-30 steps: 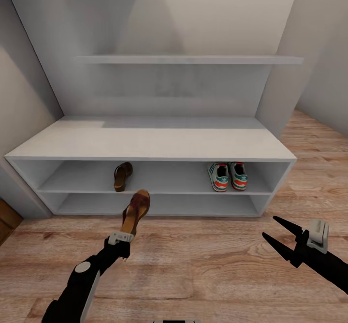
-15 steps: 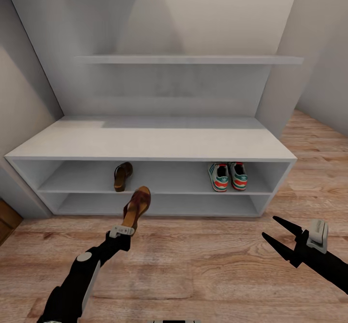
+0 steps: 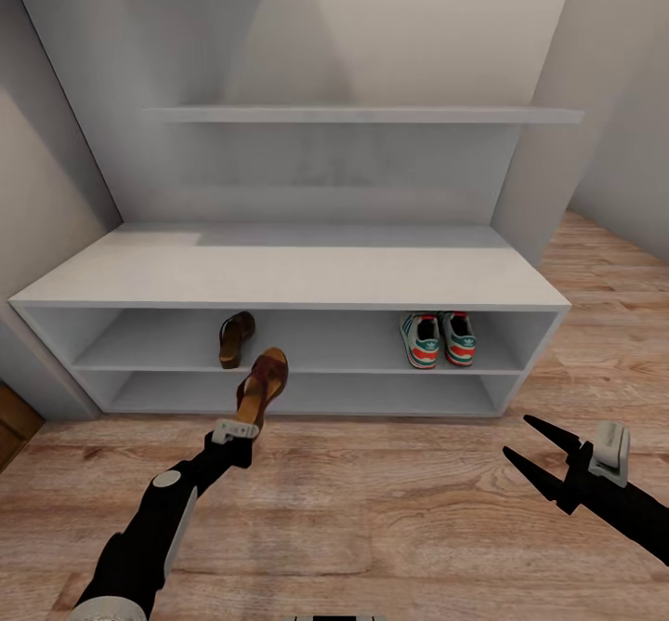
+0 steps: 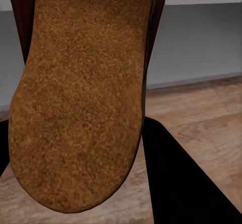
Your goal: Pick up the two gym shoes and the two sandals from the corridor floor and place them onto the hallstand (shoe rack) in the corridor, making sure they are on the rack and not on the floor. Arrange them so the two gym shoes are next to each other and the two sandals are next to each other.
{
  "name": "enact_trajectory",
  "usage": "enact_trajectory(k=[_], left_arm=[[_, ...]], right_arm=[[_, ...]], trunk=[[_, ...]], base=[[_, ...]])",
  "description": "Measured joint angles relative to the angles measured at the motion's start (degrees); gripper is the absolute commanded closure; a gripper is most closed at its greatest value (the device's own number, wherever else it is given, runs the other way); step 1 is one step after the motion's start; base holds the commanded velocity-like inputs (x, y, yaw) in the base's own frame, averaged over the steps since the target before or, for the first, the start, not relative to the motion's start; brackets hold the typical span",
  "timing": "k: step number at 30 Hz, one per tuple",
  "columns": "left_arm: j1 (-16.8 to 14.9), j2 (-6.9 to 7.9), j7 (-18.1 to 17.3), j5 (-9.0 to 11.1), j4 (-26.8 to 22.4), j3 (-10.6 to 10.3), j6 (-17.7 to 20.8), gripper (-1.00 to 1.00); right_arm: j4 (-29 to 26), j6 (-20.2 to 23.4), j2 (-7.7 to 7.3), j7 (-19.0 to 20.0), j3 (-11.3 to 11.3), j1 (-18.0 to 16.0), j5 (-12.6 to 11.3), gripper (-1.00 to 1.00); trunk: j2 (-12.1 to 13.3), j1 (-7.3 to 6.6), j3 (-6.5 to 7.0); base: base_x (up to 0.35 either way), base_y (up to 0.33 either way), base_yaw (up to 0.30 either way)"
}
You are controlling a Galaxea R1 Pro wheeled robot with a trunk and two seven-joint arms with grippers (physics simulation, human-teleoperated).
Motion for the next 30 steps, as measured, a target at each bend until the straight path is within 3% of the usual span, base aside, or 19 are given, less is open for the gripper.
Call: enact_trajectory(k=[12, 23, 30], left_arm=[[-1.1, -0.27, 0.8, 0.1, 0.9, -0.1, 0.0, 1.0], [-5.4, -0.33, 1.0, 0.1, 8.2, -0.2, -0.6, 1.0], [-6.8, -0.35, 1.8, 0.2, 9.9, -0.2, -0.7, 1.0]], right_arm=[[0.0, 0.0, -0.03, 0.0, 0.1, 0.0, 0.0, -1.0], [0.0, 0.0, -0.04, 0.0, 0.1, 0.0, 0.0, -1.0], [0.0, 0.0, -0.04, 0.0, 0.1, 0.0, 0.1, -1.0]], trunk=[[0.0, 0.0, 0.0], [0.0, 0.0, 0.0], [0.0, 0.0, 0.0]], base=[[0.0, 0.0, 0.0], [0.0, 0.0, 0.0], [0.0, 0.0, 0.0]])
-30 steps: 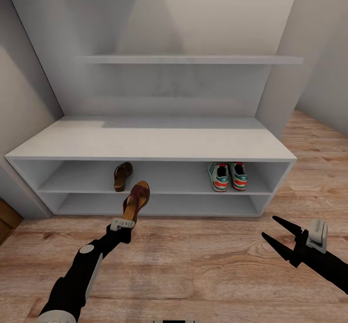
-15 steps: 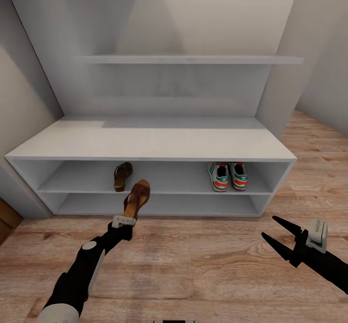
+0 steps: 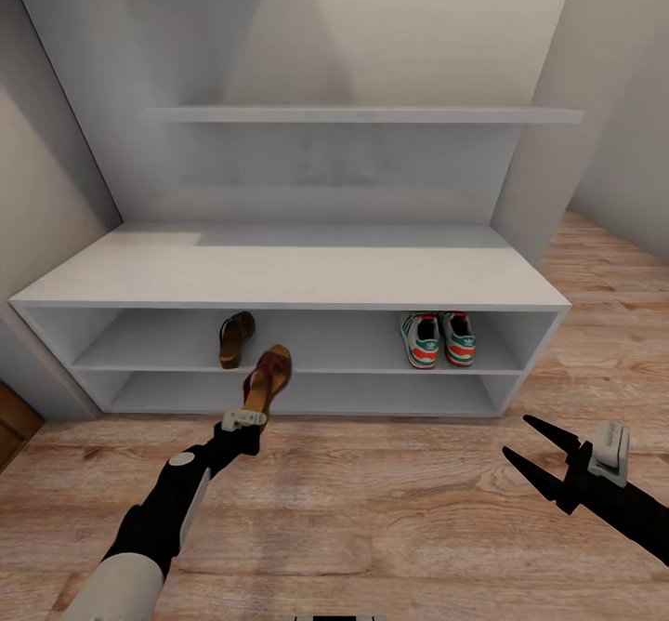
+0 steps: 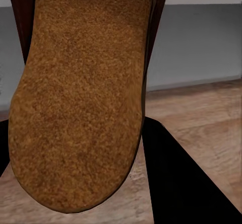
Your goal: Pick up the two gym shoes and the two sandals from the corridor floor and place them onto the hallstand (shoe rack) in the corridor, making sure they are on the rack and not on the floor. Arrange them so the two gym shoes are next to each other and the two sandals are next to each other.
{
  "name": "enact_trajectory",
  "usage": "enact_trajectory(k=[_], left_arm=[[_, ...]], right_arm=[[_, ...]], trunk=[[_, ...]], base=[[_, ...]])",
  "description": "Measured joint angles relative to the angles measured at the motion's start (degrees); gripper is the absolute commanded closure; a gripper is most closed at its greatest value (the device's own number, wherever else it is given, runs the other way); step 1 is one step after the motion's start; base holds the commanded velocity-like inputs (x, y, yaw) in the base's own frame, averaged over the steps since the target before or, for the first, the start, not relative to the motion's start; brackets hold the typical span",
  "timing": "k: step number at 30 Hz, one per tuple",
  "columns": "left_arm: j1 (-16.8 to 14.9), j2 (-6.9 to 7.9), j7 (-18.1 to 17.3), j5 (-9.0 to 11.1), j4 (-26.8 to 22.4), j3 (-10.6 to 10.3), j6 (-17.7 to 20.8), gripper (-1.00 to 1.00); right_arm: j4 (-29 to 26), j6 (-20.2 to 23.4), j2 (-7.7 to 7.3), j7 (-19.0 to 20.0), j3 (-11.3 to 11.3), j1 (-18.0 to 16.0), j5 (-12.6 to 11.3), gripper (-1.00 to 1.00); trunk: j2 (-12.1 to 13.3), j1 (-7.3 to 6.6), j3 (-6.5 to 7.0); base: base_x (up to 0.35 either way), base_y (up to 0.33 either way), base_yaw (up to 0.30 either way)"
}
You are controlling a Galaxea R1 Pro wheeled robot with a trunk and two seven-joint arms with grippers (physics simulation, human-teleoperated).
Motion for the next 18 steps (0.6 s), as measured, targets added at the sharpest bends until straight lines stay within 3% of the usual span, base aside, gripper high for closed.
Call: enact_trajectory(k=[11, 18], left_arm=[[-1.1, -0.42, 3.8, 0.4, 0.6, -0.1, 0.0, 1.0], [-1.4, -0.55, 6.5, 2.3, 0.6, -0.1, 0.0, 1.0]], right_arm=[[0.0, 0.0, 0.0, 0.0, 0.0, -0.1, 0.0, -1.0], [0.0, 0.0, 0.04, 0.0, 0.0, -0.2, 0.0, -1.0]], trunk=[[0.0, 0.0, 0.0], [0.0, 0.0, 0.0]], base=[[0.0, 0.0, 0.0], [0.0, 0.0, 0.0]])
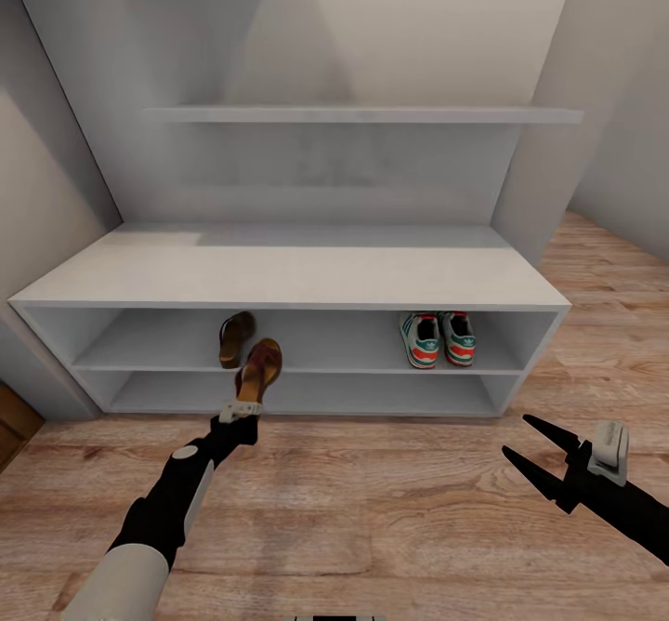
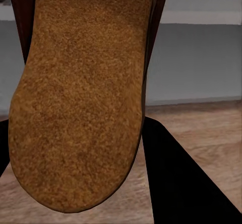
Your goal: Pick up the two gym shoes and the two sandals from the corridor floor and place them onto the hallstand (shoe rack) in the corridor, making sure they are on the rack and not on the floor. Arrange them so the two gym shoes are next to each other and the two sandals are next to each other.
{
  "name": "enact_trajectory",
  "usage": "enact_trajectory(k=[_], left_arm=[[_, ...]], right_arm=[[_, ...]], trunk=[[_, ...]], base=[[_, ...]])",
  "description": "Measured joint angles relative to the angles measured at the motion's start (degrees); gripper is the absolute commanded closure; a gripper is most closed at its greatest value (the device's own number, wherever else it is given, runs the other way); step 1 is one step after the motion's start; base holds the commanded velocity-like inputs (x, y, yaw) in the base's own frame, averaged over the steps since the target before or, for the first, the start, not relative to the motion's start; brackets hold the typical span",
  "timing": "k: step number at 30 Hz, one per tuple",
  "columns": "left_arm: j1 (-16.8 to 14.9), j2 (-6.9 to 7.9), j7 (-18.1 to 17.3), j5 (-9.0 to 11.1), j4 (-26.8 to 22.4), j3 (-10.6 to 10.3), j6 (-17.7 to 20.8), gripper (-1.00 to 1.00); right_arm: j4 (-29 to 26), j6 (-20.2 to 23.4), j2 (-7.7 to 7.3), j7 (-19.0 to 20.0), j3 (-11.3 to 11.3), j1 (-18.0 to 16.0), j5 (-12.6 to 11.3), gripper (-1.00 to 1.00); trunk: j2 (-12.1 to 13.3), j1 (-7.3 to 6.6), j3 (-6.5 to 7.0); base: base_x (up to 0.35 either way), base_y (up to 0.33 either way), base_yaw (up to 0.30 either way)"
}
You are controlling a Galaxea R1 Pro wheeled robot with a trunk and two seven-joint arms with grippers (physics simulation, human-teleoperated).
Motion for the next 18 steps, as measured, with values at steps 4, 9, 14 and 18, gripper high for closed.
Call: enact_trajectory(k=[4, 9, 14, 18], left_arm=[[-0.1, -0.06, 1.6, 1.7, 0.1, -0.1, 0.0, 1.0], [-0.1, -0.12, 2.2, 2.4, 0.1, -0.1, 0.0, 1.0], [-0.1, -0.16, 2.5, 2.6, 0.1, -0.2, 0.0, 1.0], [-0.1, -0.15, 2.7, 2.6, 0.1, -0.2, 0.0, 1.0]], right_arm=[[0.0, 0.2, -0.02, 0.0, 0.0, -0.1, 0.0, -1.0], [0.0, 0.8, -0.01, 0.0, 0.0, -0.1, 0.0, -1.0], [0.0, 1.1, -0.03, 0.0, 0.0, -0.2, 0.0, -1.0], [0.0, 1.2, -0.02, 0.0, 0.0, -0.2, 0.0, -1.0]], trunk=[[0.0, 0.0, 0.0], [0.0, 0.0, 0.0], [0.0, 0.0, 0.0], [0.0, 0.0, 0.0]], base=[[0.0, 0.0, 0.0], [0.0, 0.0, 0.0], [0.0, 0.0, 0.0], [0.0, 0.0, 0.0]])
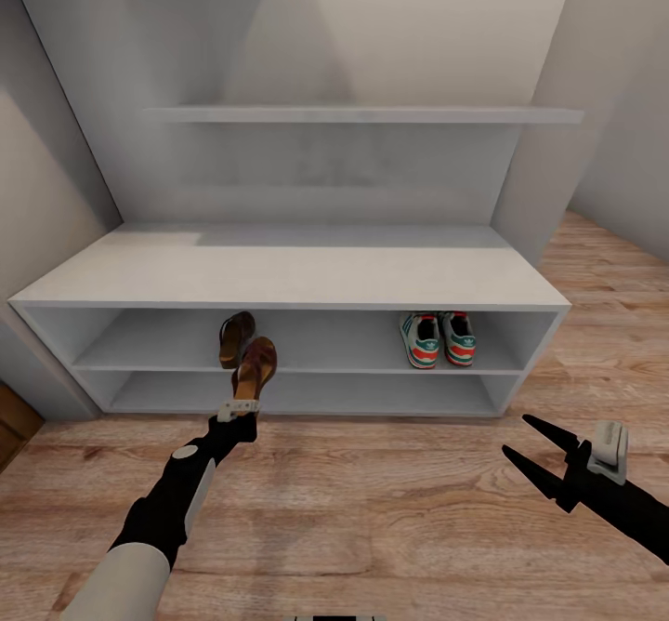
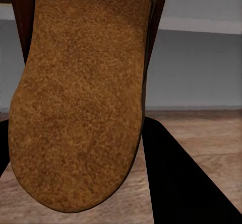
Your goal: Pick up the two gym shoes and the two sandals from the corridor floor and place them onto the hallstand (shoe rack) in the corridor, making sure they are on the rack and not on the floor. Arrange them so the two gym shoes are next to each other and the two sandals are next to each other.
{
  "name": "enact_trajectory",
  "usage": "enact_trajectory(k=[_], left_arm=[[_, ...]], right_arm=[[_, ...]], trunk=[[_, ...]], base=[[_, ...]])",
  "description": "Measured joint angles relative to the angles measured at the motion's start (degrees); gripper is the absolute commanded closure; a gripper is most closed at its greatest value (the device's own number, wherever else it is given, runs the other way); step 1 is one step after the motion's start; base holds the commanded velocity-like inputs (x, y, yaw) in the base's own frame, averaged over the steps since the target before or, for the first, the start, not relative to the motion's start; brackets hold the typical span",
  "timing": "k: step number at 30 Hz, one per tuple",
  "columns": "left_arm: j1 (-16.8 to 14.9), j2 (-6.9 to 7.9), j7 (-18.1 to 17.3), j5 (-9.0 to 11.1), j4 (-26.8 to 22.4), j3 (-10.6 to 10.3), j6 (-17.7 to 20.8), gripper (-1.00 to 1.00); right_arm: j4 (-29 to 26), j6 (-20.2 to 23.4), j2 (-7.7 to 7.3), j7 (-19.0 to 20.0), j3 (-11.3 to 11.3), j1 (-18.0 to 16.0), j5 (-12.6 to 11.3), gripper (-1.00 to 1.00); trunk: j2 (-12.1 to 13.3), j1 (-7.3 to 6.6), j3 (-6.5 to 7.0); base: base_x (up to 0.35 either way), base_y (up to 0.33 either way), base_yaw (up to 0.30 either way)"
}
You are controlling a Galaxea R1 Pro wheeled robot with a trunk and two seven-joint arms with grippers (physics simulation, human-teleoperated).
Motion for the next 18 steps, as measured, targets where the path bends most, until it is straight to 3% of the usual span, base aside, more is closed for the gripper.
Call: enact_trajectory(k=[11, 18], left_arm=[[0.0, -0.11, 0.1, 0.0, 0.0, -0.2, -0.2, 1.0], [0.0, -0.98, 0.2, -0.3, 0.0, -0.3, -0.2, 1.0]], right_arm=[[0.0, 0.1, -0.02, 0.0, 0.0, 0.0, 0.0, -1.0], [0.0, 0.1, -0.01, 0.0, 0.0, 0.0, 0.0, -1.0]], trunk=[[0.0, 0.0, 0.0], [0.0, 0.0, 0.0]], base=[[0.0, 0.0, 0.0], [0.0, 0.0, 0.0]])
